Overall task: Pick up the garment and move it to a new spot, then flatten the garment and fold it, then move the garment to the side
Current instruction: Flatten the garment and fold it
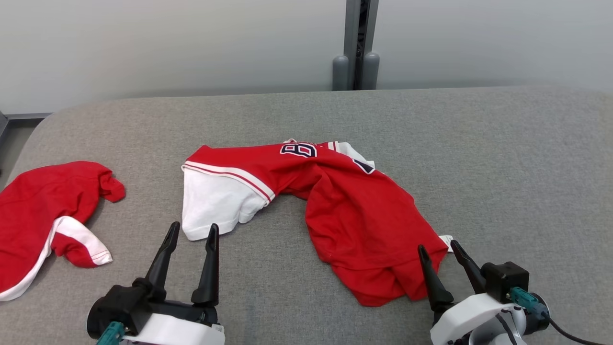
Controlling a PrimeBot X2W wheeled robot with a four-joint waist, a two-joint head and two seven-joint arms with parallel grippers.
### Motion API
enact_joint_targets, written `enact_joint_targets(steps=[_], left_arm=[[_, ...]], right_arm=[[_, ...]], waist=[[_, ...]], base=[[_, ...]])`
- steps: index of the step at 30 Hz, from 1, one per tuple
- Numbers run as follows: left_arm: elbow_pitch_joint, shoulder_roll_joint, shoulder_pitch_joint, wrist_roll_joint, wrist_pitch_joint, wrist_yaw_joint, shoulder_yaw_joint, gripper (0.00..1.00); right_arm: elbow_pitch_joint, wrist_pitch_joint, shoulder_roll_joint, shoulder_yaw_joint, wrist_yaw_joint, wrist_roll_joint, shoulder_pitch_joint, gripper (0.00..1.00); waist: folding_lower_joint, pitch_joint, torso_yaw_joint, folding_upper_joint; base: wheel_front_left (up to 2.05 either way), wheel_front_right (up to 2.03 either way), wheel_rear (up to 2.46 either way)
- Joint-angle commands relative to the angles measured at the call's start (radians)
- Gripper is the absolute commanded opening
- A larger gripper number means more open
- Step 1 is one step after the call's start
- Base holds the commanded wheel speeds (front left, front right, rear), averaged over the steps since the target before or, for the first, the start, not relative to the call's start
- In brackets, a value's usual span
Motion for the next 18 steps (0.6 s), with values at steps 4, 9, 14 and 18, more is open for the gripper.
enact_joint_targets(steps=[4, 9, 14, 18], left_arm=[[-0.003, 0.003, 0.018, 0.037, -0.001, 0.023, -0.026, 1.0], [0.013, 0.003, 0.02, 0.059, -0.001, 0.03, -0.052, 1.0], [0.028, 0.003, 0.002, 0.057, -0.001, 0.031, -0.074, 1.0], [0.033, 0.003, -0.01, 0.05, -0.001, 0.034, -0.085, 1.0]], right_arm=[[0.024, -0.005, -0.007, -0.008, 0.0, -0.026, -0.015, 1.0], [0.066, -0.005, -0.007, -0.007, 0.0, -0.051, -0.027, 1.0], [0.132, -0.004, -0.007, 0.014, 0.0, -0.083, -0.062, 1.0], [0.195, -0.004, -0.007, 0.006, 0.0, -0.112, -0.098, 1.0]], waist=[[0.0, -0.012, 0.034, -0.0001], [0.0, -0.003, 0.06, -0.0001], [0.0, 0.013, 0.081, -0.0001], [0.0, 0.023, 0.093, -0.0001]], base=[[0.0, 0.0, 0.0], [0.0, 0.0, 0.0], [0.0, 0.0, 0.0], [0.0, 0.0, 0.0]])
